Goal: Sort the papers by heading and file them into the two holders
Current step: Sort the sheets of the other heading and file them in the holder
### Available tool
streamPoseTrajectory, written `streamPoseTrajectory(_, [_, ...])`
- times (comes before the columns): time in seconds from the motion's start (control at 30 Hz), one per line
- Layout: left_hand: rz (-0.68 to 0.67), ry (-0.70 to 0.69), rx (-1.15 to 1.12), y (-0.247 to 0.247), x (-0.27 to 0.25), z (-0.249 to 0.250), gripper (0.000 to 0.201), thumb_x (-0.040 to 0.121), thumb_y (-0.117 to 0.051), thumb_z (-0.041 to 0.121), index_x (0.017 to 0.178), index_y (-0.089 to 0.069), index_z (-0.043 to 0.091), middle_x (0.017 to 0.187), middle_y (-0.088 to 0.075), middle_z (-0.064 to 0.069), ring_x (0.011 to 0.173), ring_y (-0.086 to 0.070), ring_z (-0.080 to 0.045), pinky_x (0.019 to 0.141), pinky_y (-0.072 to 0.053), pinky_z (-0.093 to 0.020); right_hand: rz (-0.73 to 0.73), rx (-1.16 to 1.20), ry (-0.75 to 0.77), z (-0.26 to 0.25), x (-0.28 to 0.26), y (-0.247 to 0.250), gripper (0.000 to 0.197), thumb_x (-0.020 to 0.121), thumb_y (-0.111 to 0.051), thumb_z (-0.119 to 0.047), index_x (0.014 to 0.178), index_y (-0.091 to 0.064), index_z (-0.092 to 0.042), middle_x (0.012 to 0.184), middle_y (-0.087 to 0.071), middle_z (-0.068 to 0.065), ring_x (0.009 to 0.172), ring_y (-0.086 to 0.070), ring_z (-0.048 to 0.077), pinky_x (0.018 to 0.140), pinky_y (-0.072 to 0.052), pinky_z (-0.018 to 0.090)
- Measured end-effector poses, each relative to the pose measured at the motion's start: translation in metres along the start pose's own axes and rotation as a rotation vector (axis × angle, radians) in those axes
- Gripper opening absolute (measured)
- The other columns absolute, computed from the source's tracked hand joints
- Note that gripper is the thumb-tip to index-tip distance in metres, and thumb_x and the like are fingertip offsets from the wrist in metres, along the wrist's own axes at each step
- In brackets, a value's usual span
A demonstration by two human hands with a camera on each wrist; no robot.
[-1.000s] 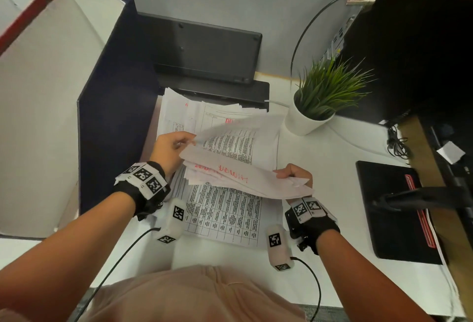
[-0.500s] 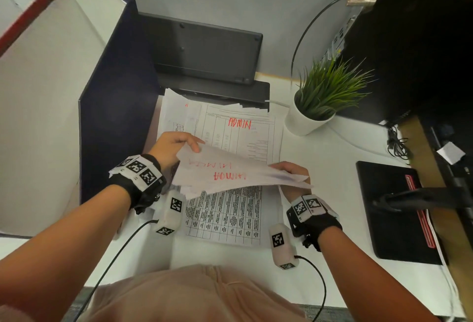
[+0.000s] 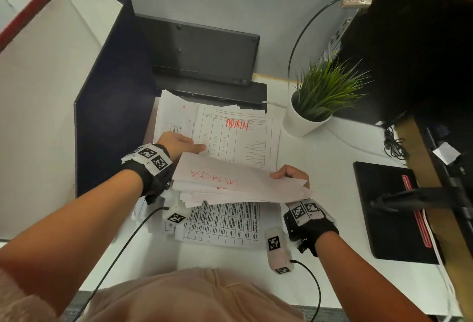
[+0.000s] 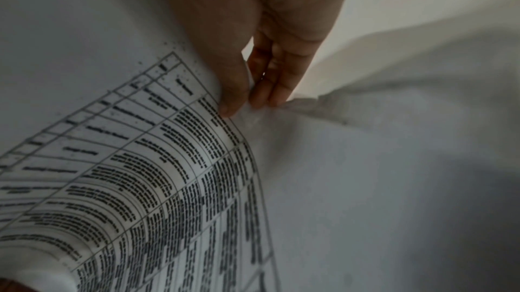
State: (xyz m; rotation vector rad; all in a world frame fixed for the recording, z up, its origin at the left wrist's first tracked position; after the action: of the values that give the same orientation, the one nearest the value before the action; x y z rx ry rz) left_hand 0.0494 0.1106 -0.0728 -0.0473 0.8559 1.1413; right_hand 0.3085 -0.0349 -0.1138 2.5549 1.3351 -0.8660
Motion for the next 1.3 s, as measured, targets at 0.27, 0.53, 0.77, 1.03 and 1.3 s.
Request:
streamPoseTrajectory(0.27, [0.007, 0.019, 0.217, -0.007, -0.004, 0.004, 0.032, 0.073, -0.078, 0.03, 0.064, -0.05, 0.015, 0.068, -0.054, 0.002, 0.068, -0.054, -0.015, 0.061, -0.044, -0.022, 0.006, -0.058, 0.05, -0.005, -0.006, 0.002, 0.037, 0.058, -0.057, 0.013, 0.033, -0.057, -0.014, 0.042, -0.057, -0.005, 0.039, -0.056, 0.01, 0.042, -0.045, 0.016])
streamPoseTrajectory(0.53, [-0.039, -0.239, 0.067, -0.01, -0.01, 0.011, 0.02, 0.075, -0.072, 0.004, 0.062, -0.059, 0.013, 0.072, -0.063, -0.002, 0.07, -0.059, -0.014, 0.068, -0.048, -0.029, 0.038, -0.106, 0.096, -0.01, -0.008, 0.002, 0.021, 0.046, -0.06, 0.0, 0.033, -0.058, -0.016, 0.051, -0.059, -0.003, 0.049, -0.057, 0.014, 0.05, -0.047, 0.019])
streamPoseTrajectory(0.77, [0.083, -0.304, 0.066, -0.011, -0.009, 0.015, 0.025, 0.071, -0.079, 0.016, 0.063, -0.056, 0.014, 0.071, -0.061, 0.0, 0.068, -0.058, -0.014, 0.068, -0.049, -0.026, 0.03, -0.115, 0.129, -0.009, -0.005, 0.001, 0.012, 0.024, -0.066, -0.012, 0.033, -0.06, -0.016, 0.054, -0.06, -0.004, 0.055, -0.055, 0.016, 0.056, -0.048, 0.022])
streamPoseTrajectory(1.03, [0.186, -0.427, 0.101, -0.014, -0.015, 0.018, 0.01, 0.088, -0.061, 0.013, 0.078, -0.064, 0.011, 0.075, -0.059, 0.001, 0.066, -0.054, -0.014, 0.07, -0.048, -0.031, 0.051, -0.11, 0.103, -0.009, -0.007, 0.005, 0.026, 0.051, -0.059, 0.003, 0.034, -0.06, -0.016, 0.068, -0.053, 0.008, 0.065, -0.051, 0.025, 0.064, -0.05, 0.026])
streamPoseTrajectory(1.3, [0.16, -0.426, -0.144, -0.009, -0.022, 0.007, 0.034, 0.086, -0.051, -0.006, 0.077, -0.073, 0.019, 0.1, -0.07, -0.004, 0.093, -0.062, -0.02, 0.086, -0.052, -0.03, 0.047, -0.031, 0.047, -0.012, -0.006, 0.006, 0.043, 0.073, -0.047, 0.015, 0.044, -0.064, -0.012, 0.066, -0.063, 0.003, 0.063, -0.057, 0.02, 0.047, -0.049, 0.019])
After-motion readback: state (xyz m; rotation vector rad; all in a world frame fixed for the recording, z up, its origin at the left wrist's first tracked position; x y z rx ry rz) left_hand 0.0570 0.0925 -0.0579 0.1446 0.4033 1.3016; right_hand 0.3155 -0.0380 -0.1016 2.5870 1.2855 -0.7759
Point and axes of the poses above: each hand's wrist, its own x-axis towards the middle knuckle, its own y-axis out of the back of the hand, z = x × y, the point moved 5 cm from there along x, towards the middle knuckle
